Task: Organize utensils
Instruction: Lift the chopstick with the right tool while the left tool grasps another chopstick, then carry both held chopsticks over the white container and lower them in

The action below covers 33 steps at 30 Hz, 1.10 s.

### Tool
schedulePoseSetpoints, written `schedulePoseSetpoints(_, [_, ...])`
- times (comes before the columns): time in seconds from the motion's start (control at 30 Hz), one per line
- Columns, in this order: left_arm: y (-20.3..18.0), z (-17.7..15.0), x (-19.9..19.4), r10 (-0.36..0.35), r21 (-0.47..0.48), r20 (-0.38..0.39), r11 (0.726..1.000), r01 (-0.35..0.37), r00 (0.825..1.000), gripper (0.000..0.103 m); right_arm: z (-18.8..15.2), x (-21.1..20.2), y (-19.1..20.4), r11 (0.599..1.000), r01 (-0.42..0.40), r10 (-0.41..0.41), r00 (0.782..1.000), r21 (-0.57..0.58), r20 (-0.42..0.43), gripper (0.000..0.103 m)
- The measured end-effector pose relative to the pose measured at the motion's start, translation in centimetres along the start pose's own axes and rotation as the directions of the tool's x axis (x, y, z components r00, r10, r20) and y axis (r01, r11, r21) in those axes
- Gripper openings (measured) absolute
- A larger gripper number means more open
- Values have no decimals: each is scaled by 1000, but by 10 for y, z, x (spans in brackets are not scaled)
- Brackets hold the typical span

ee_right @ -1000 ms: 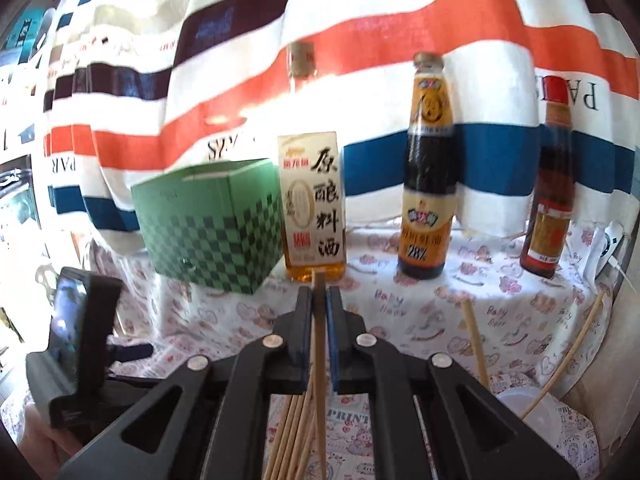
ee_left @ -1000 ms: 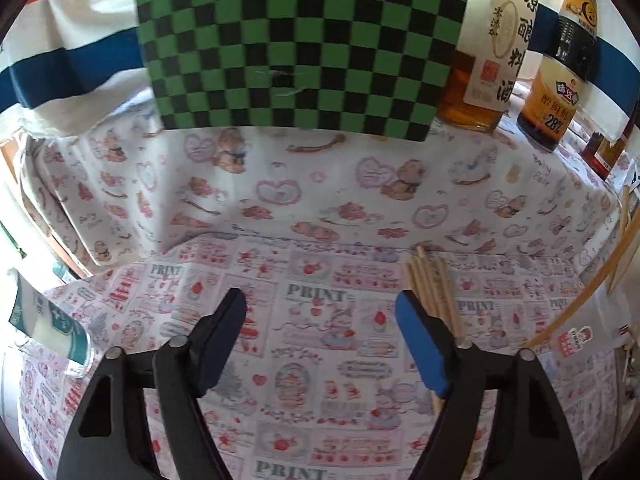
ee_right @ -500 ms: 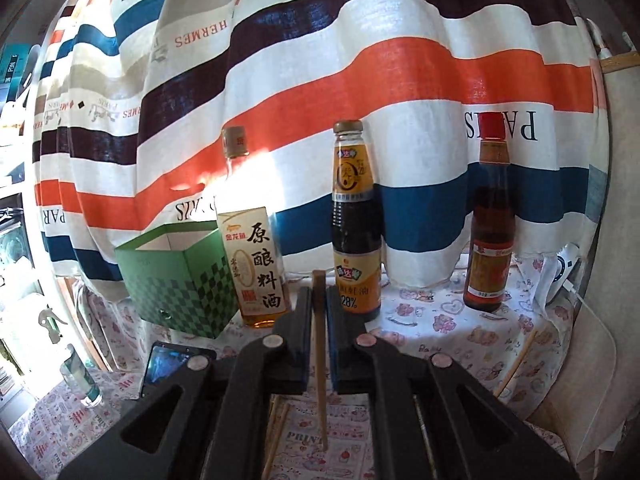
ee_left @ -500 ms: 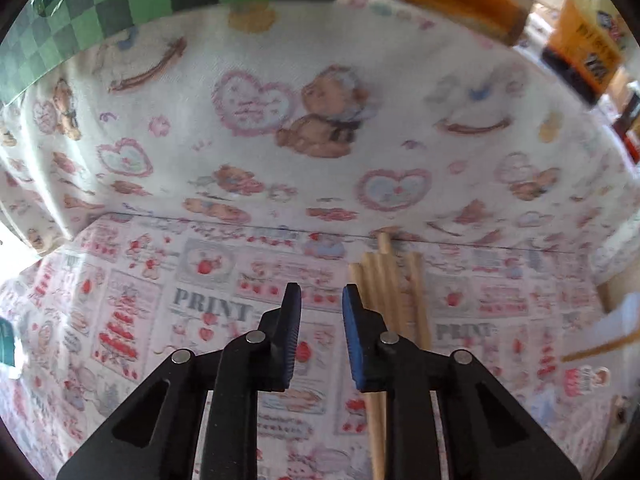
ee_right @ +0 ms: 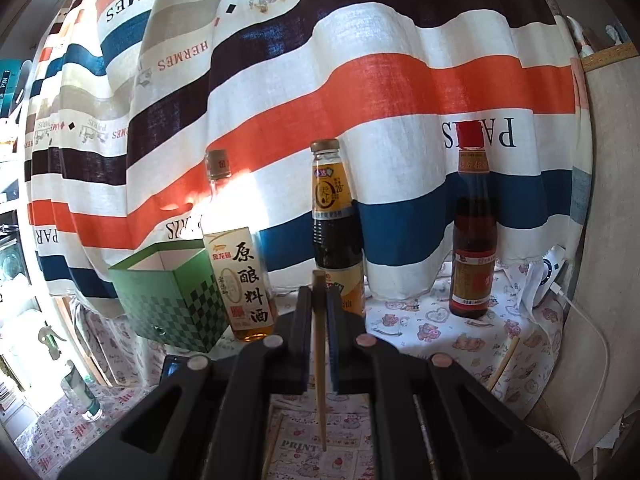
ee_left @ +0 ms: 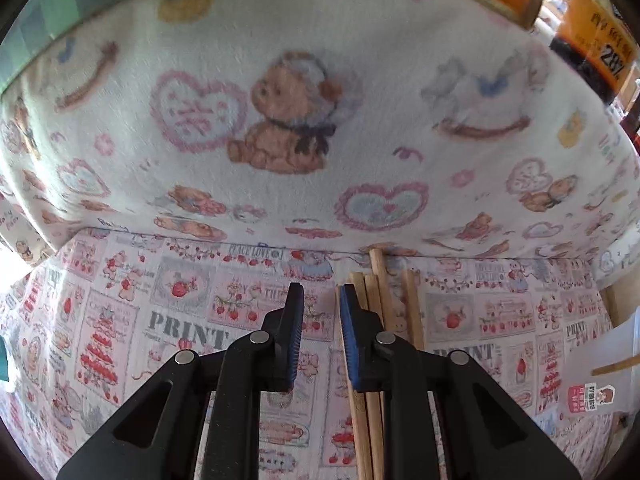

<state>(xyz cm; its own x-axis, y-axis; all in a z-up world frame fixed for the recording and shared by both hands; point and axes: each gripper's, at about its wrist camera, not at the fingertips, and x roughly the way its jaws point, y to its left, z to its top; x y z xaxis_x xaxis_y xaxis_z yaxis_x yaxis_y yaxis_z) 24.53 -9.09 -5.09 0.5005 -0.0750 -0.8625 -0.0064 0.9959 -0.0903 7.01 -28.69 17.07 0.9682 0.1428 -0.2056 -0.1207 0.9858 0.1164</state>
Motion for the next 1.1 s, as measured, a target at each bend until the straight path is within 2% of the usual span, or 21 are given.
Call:
schedulePoseSetpoints(0.1, [-4, 3, 1, -13, 10, 3, 1000, 13, 1000, 16, 1, -1, -2, 1000, 1, -1, 1000, 5, 1, 6])
schedulePoseSetpoints(0.17, [-6, 5, 5, -86, 10, -32, 996, 87, 996, 16, 2, 0, -4, 1000, 4, -4, 1000, 9, -1, 6])
schedulePoseSetpoints(0.2, [-9, 4, 5, -80, 21, -40, 997, 81, 996, 16, 2, 1, -6, 1000, 5, -5, 1000, 12, -2, 6])
schedulePoseSetpoints(0.3, [-15, 3, 6, 15, 52, -41, 999, -13, 999, 16, 3, 0, -9, 1000, 6, -6, 1000, 22, -1, 6])
schedulePoseSetpoints(0.4, [-12, 7, 9, 7, -18, -85, 1000, -9, 996, 15, 4, -3, -11, 1000, 8, -8, 1000, 25, 6, 6])
schedulePoseSetpoints(0.5, [-8, 9, 8, 14, -24, -70, 1000, -16, 997, 14, 6, -7, -12, 1000, 6, -6, 1000, 26, 19, 6])
schedulePoseSetpoints(0.6, [12, 4, 11, -26, -41, -59, 999, 23, 998, 13, 8, -10, -13, 1000, 5, -6, 1000, 28, 27, 6])
schedulePoseSetpoints(0.77, [27, -8, -9, 1, -51, -18, 999, -2, 1000, 11, 8, -10, -16, 999, 1, -2, 1000, 41, 22, 6])
schedulePoseSetpoints(0.9, [33, -9, 0, 2, -54, -60, 999, -5, 998, 10, 8, -9, -16, 999, 1, -2, 1000, 40, 20, 6])
schedulePoseSetpoints(1.1, [30, 3, 4, 15, -26, -65, 1000, -17, 998, 9, 6, -3, -18, 999, 8, -8, 1000, 46, 3, 6])
